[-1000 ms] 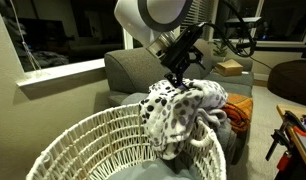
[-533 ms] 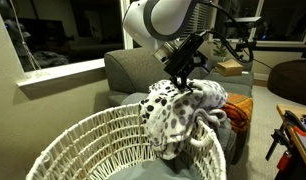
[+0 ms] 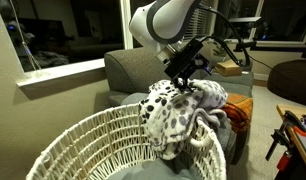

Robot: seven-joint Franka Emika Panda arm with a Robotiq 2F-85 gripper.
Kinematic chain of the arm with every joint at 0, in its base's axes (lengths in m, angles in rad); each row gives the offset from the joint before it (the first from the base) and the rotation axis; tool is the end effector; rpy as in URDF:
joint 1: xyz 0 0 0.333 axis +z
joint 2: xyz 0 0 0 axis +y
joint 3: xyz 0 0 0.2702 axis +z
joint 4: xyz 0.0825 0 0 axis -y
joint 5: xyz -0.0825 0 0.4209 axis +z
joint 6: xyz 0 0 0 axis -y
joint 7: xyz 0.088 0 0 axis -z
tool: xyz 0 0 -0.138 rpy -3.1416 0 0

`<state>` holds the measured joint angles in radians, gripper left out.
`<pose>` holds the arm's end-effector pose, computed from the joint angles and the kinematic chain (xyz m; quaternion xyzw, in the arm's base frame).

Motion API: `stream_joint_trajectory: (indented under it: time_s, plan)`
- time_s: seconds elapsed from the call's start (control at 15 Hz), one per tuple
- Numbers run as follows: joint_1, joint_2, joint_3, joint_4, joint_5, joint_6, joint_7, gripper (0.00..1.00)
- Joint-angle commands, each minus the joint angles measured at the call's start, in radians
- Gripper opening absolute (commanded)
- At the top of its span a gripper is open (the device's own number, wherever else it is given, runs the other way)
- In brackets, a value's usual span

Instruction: Put the blanket on the sofa in the laundry basket

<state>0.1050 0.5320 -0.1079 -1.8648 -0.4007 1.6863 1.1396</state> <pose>0.5394 -0.0548 0.1197 0.8157 -0.4203 -0.1766 0.3561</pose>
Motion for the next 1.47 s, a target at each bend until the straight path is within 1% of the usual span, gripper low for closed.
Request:
stream_joint_trajectory:
  time_s: [0.0, 0.67, 1.4]
  plan:
    - [-0.012, -0.011, -0.010, 0.006, 0.020, 0.017, 0.032, 1.00]
    - [-0.031, 0.044, -0.026, 0.079, 0.015, 0.031, 0.023, 1.00]
    - [-0.059, 0.164, -0.061, 0.174, 0.024, 0.047, 0.009, 1.00]
